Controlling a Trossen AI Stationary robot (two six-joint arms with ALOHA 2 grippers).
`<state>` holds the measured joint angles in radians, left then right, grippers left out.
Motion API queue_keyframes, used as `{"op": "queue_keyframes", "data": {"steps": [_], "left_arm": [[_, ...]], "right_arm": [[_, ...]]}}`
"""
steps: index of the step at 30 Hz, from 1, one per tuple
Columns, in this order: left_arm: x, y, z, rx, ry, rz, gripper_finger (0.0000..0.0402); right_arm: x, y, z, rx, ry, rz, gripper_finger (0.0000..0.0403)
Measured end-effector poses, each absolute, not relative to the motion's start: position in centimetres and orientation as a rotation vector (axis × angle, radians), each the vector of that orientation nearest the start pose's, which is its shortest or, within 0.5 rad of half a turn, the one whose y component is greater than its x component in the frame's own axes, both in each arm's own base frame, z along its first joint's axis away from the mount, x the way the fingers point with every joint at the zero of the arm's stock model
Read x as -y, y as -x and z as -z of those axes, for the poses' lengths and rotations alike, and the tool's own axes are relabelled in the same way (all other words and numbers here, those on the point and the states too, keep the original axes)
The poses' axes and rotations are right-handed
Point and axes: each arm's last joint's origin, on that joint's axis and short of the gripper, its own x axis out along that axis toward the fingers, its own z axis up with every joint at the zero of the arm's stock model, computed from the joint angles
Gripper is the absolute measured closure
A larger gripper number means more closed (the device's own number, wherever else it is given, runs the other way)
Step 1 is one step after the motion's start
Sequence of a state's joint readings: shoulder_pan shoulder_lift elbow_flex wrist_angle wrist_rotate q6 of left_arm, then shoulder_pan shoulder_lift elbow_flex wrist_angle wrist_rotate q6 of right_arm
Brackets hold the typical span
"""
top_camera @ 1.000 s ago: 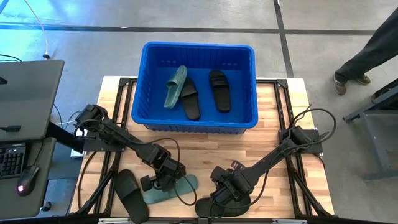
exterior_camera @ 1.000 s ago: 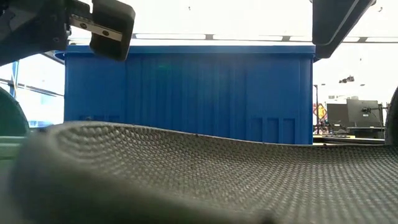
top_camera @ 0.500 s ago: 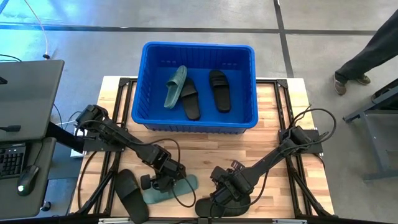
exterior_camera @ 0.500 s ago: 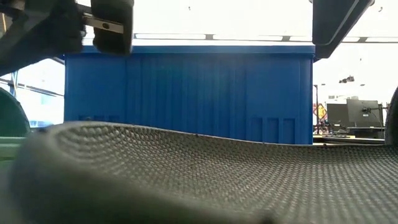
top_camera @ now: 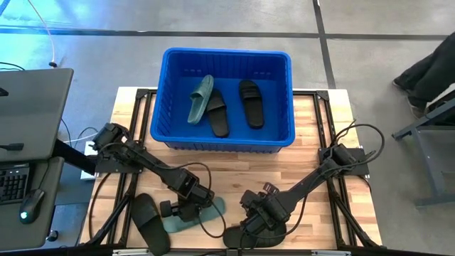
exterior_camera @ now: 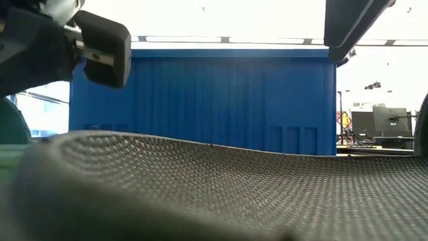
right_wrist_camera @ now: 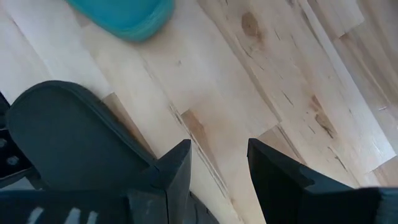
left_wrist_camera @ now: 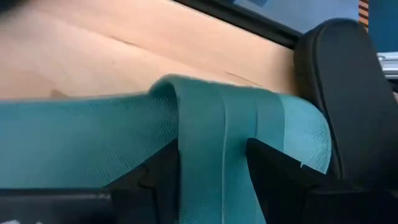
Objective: Pick and place slides into bin
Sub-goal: Put the green slide into the blue container
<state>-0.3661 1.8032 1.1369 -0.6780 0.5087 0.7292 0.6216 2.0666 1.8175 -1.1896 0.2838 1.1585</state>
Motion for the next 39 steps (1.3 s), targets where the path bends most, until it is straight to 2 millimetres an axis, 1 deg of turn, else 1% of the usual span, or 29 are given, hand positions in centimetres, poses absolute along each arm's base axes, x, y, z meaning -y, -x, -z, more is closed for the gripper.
{"op": "queue_keyframes", "data": {"steps": [3,7,9,12,13,15,17,19,21,23,26,29,32,35,37,38,39], "left_arm": [[13.3,-30.8,-16.0,-1.035,-0.473,1.194,0.0256],[13.3,-30.8,-16.1,-1.027,-0.472,1.192,0.0295],[13.3,-30.9,-16.4,-1.040,-0.460,1.182,0.0325],[13.5,-31.3,-17.1,-1.052,-0.430,1.153,0.0382],[13.5,-31.5,-17.5,-1.051,-0.420,1.141,0.0390],[13.6,-32.1,-18.3,-1.049,-0.405,1.098,0.0387],[13.6,-32.7,-19.7,-1.070,-0.412,1.044,0.0386],[13.7,-33.3,-21.6,-1.083,-0.448,0.992,0.0394],[13.7,-33.9,-23.7,-1.076,-0.496,0.937,0.0394],[13.6,-34.3,-26.4,-1.053,-0.563,0.892,0.0391],[13.3,-34.7,-31.5,-0.986,-0.657,0.826,0.0397],[12.2,-34.9,-37.0,-0.869,-0.718,0.700,0.0395],[9.9,-34.4,-42.4,-0.758,-0.750,0.527,0.0396],[6.6,-33.2,-46.9,-0.664,-0.769,0.364,0.0398],[4.1,-32.7,-48.4,-0.590,-0.763,0.266,0.0395],[2.6,-32.1,-48.9,-0.563,-0.754,0.240,0.0394],[1.0,-31.8,-48.9,-0.570,-0.734,0.237,0.0394]], "right_arm": [[-23.2,-33.9,-23.9,-1.218,-0.359,0.473,0.0254],[-23.3,-33.9,-23.9,-1.217,-0.359,0.471,0.0254],[-23.3,-33.9,-23.9,-1.217,-0.359,0.470,0.0254],[-23.3,-33.9,-23.9,-1.216,-0.361,0.472,0.0254],[-23.3,-33.9,-23.9,-1.217,-0.361,0.472,0.0254],[-23.3,-33.9,-23.9,-1.217,-0.361,0.472,0.0254],[-23.3,-33.9,-23.9,-1.216,-0.362,0.472,0.0254],[-23.3,-33.9,-23.9,-1.217,-0.362,0.472,0.0254],[-23.3,-33.9,-23.9,-1.216,-0.362,0.472,0.0254],[-23.3,-33.9,-23.9,-1.217,-0.362,0.472,0.0254],[-23.3,-33.9,-23.9,-1.216,-0.363,0.472,0.0254],[-23.3,-33.9,-23.9,-1.216,-0.363,0.471,0.0254],[-23.3,-33.9,-23.9,-1.214,-0.371,0.476,0.0254],[-23.3,-33.9,-23.9,-1.210,-0.376,0.474,0.0254],[-23.4,-33.9,-23.9,-1.209,-0.376,0.471,0.0254],[-23.4,-34.0,-23.9,-1.206,-0.377,0.470,0.0254],[-23.4,-34.0,-23.9,-1.205,-0.377,0.469,0.0254]]}}
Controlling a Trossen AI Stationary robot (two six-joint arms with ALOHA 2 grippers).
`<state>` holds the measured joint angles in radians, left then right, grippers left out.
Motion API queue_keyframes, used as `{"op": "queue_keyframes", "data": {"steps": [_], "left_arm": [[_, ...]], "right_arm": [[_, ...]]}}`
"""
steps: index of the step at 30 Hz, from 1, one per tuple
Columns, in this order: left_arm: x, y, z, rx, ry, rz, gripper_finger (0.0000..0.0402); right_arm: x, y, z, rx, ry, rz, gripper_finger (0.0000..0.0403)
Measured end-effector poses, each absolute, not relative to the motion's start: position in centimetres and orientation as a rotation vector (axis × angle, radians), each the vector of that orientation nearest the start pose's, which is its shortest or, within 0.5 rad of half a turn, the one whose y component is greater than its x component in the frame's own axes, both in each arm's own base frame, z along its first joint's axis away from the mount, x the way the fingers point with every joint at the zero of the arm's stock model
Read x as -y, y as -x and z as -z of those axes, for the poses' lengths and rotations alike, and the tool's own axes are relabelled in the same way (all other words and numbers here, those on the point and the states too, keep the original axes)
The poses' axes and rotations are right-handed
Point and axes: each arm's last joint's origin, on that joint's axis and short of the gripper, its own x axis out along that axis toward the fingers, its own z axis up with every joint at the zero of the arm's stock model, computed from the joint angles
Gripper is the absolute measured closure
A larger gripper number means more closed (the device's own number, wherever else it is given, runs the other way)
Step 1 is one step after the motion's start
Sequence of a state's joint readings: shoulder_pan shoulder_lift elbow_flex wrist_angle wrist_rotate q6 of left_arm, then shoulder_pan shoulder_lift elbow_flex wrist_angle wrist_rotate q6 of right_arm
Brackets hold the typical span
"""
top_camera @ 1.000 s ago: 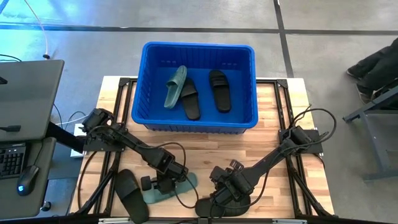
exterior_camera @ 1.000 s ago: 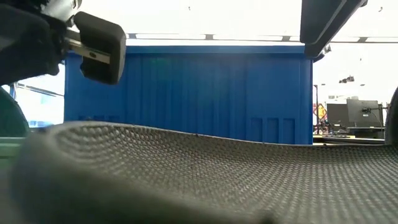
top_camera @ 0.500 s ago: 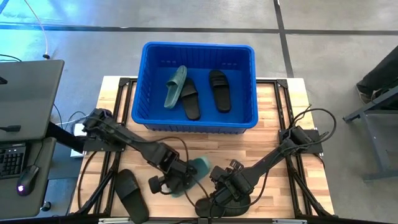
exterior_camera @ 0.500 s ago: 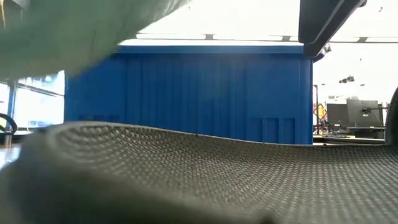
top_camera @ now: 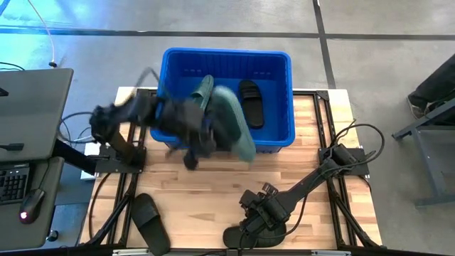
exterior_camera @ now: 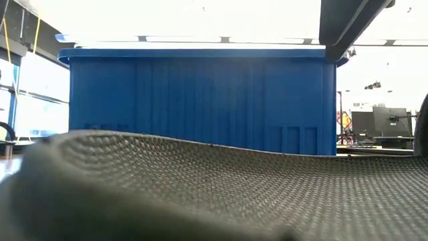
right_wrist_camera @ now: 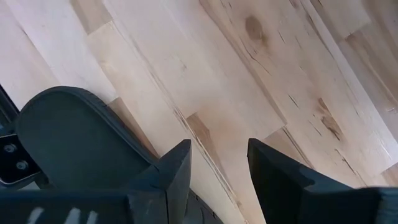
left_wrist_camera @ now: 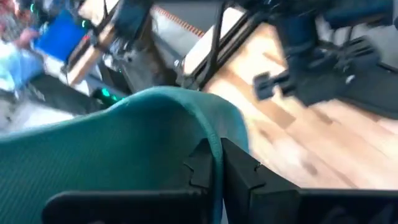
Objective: Pick and place slides into bin
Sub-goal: Put the green slide into the blue container
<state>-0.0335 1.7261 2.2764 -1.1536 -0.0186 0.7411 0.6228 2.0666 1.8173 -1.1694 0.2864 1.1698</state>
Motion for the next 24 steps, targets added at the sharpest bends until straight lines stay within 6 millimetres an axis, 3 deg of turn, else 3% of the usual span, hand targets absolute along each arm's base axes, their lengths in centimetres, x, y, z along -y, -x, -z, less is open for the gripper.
{"op": "queue_keyframes", "data": {"steps": [4,7,13,18,24], "left_arm": [[-5.9,-30.4,-47.7,-0.709,-0.525,0.153,0.0398],[-10.5,-30.6,-46.3,-0.765,-0.440,0.031,0.0394],[-18.3,-30.7,-43.7,-0.655,-0.307,-0.110,0.0398],[-23.0,-30.3,-37.0,-0.720,-0.107,-0.113,0.0396],[-26.2,-28.1,-29.4,-0.781,0.049,-0.183,0.0396]], "right_arm": [[-23.4,-34.0,-23.9,-1.202,-0.367,0.459,0.0254],[-23.4,-34.1,-23.9,-1.188,-0.347,0.460,0.0254],[-23.3,-34.1,-23.9,-1.159,-0.333,0.476,0.0254],[-23.5,-34.1,-24.0,-1.157,-0.335,0.467,0.0254],[-23.6,-34.1,-24.0,-1.133,-0.334,0.473,0.0254]]}}
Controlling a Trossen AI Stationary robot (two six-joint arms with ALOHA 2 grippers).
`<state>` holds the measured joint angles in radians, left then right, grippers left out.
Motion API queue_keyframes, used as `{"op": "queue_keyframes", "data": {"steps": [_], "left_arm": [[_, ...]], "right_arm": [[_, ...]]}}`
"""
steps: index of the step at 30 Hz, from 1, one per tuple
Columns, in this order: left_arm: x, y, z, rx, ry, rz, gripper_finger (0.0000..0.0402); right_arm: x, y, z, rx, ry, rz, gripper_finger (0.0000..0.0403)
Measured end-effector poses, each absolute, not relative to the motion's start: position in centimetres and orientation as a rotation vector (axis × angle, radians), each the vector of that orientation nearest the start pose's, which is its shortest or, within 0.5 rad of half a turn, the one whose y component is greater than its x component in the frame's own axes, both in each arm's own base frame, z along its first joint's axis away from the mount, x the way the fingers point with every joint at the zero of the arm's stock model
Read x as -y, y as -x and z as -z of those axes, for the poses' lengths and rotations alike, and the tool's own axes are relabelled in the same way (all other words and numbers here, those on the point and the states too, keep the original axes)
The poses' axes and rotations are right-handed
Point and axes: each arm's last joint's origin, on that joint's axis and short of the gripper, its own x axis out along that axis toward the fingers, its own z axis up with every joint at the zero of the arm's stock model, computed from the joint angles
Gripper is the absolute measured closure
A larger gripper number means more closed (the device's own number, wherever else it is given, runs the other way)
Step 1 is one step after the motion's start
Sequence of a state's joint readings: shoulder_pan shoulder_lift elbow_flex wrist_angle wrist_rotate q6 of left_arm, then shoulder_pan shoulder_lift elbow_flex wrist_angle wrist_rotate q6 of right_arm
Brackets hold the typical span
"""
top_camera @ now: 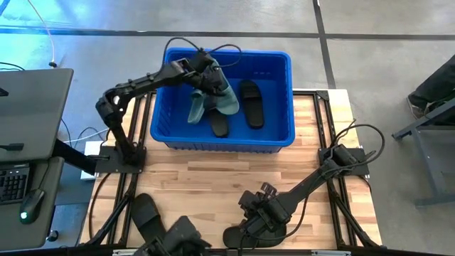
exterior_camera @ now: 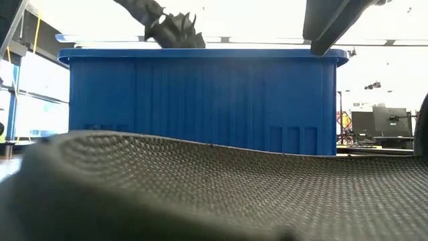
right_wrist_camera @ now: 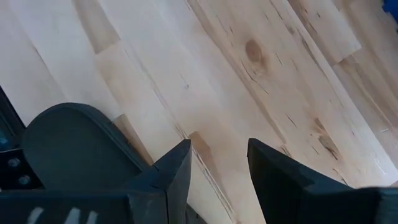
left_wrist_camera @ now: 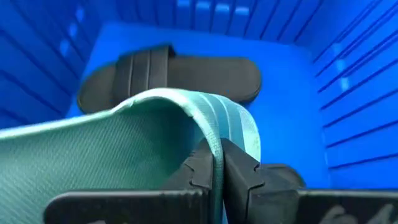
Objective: Pick and place slides into bin
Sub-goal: Put the green slide into the blue container
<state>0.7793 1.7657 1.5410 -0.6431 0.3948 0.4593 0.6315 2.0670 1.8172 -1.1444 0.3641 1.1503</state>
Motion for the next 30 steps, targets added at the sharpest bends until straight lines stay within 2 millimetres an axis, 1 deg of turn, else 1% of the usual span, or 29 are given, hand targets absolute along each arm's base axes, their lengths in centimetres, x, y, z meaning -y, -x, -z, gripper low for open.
{"op": "queue_keyframes", "data": {"steps": [3,5,8,13,18,21,23,26,30], "left_arm": [[-27.1,-26.9,-27.0,-0.795,0.131,-0.218,0.0384],[-27.3,-26.2,-25.6,-0.809,0.162,-0.231,0.0374],[-27.3,-25.4,-24.4,-0.831,0.168,-0.223,0.0362],[-26.7,-25.0,-23.1,-0.873,0.189,-0.192,0.0345],[-26.6,-25.1,-22.9,-0.828,0.217,-0.126,0.0323],[-26.6,-25.7,-23.2,-0.713,0.221,-0.033,0.0310],[-26.6,-26.4,-23.7,-0.616,0.208,0.024,0.0304],[-26.7,-27.7,-24.8,-0.499,0.167,0.032,0.0302],[-26.5,-29.1,-26.2,-0.385,0.116,0.018,0.0310]], "right_arm": [[-23.6,-34.1,-24.0,-1.136,-0.316,0.461,0.0254],[-23.6,-34.1,-24.0,-1.136,-0.282,0.443,0.0254],[-23.7,-34.2,-24.0,-1.132,-0.219,0.401,0.0254],[-24.0,-34.6,-24.1,-1.132,-0.087,0.256,0.0254],[-24.9,-34.8,-24.3,-1.145,0.044,0.039,0.0254],[-25.4,-34.7,-24.2,-1.135,0.197,-0.094,0.0254],[-25.7,-34.8,-24.0,-1.124,0.300,-0.165,0.0254],[-25.9,-34.9,-23.3,-1.128,0.409,-0.230,0.0254],[-26.0,-35.5,-21.6,-1.167,0.469,-0.259,0.0254]]}}
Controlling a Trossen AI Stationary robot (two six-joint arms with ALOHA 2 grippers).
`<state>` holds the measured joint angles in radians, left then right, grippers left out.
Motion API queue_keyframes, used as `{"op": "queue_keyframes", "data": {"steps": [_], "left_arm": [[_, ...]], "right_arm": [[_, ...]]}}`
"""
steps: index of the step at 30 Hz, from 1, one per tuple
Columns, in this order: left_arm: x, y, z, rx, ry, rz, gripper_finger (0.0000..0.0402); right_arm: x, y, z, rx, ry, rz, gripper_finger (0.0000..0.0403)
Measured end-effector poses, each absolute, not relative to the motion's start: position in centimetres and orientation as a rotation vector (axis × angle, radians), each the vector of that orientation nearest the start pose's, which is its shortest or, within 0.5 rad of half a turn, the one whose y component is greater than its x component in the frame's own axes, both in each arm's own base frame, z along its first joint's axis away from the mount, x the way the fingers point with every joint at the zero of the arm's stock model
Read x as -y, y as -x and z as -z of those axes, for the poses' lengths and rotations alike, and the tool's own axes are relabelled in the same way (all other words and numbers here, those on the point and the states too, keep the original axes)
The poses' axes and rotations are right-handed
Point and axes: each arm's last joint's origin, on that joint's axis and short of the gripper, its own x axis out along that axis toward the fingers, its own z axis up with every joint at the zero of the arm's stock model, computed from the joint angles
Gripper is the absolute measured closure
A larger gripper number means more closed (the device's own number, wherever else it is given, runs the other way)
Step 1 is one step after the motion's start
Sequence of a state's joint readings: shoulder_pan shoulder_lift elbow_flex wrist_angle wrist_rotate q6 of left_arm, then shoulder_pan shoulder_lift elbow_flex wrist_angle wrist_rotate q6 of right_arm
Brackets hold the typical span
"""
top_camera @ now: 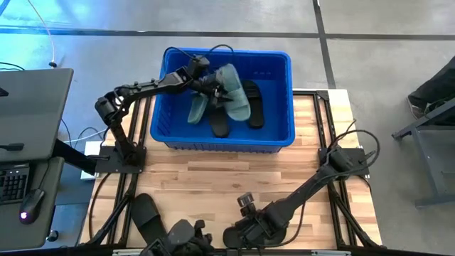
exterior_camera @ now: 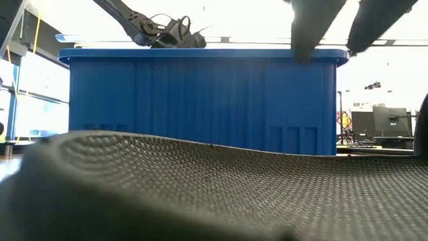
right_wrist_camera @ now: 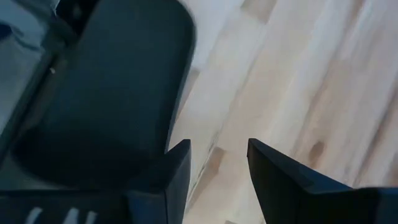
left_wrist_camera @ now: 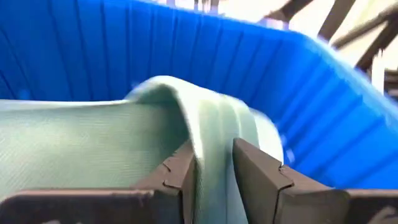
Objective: Pick and place slides into bin
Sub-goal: Put the green slide into the blue container, then put the black slide into the blue container
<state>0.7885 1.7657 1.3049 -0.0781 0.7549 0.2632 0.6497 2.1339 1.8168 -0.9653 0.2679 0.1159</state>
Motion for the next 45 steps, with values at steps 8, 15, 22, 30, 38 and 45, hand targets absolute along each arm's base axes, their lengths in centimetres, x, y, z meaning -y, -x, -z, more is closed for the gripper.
{"op": "queue_keyframes", "data": {"steps": [8,15,22,30,38,45], "left_arm": [[-25.7,-31.1,-26.4,-0.393,0.115,-0.034,0.0316],[-26.3,-32.0,-23.1,-0.448,0.181,0.012,0.0316],[-26.5,-32.4,-24.0,-0.408,0.192,0.080,0.0316],[-25.9,-32.8,-32.1,-0.206,0.129,0.256,0.0316],[-23.9,-33.3,-37.0,-0.115,0.024,0.303,0.0316],[-22.9,-34.0,-37.2,-0.115,0.020,0.333,0.0316]], "right_arm": [[-25.2,-36.3,-18.0,-1.302,0.543,-0.251,0.0254],[-25.4,-35.6,-18.3,-1.329,0.588,-0.287,0.0254],[-26.3,-34.1,-18.3,-1.397,0.669,-0.412,0.0254],[-26.8,-32.6,-18.9,-1.395,1.005,-0.472,0.0254],[-28.7,-34.0,-22.8,-1.170,0.917,-0.440,0.0254],[-30.5,-33.4,-24.1,-1.097,0.924,-0.550,0.0254]]}}
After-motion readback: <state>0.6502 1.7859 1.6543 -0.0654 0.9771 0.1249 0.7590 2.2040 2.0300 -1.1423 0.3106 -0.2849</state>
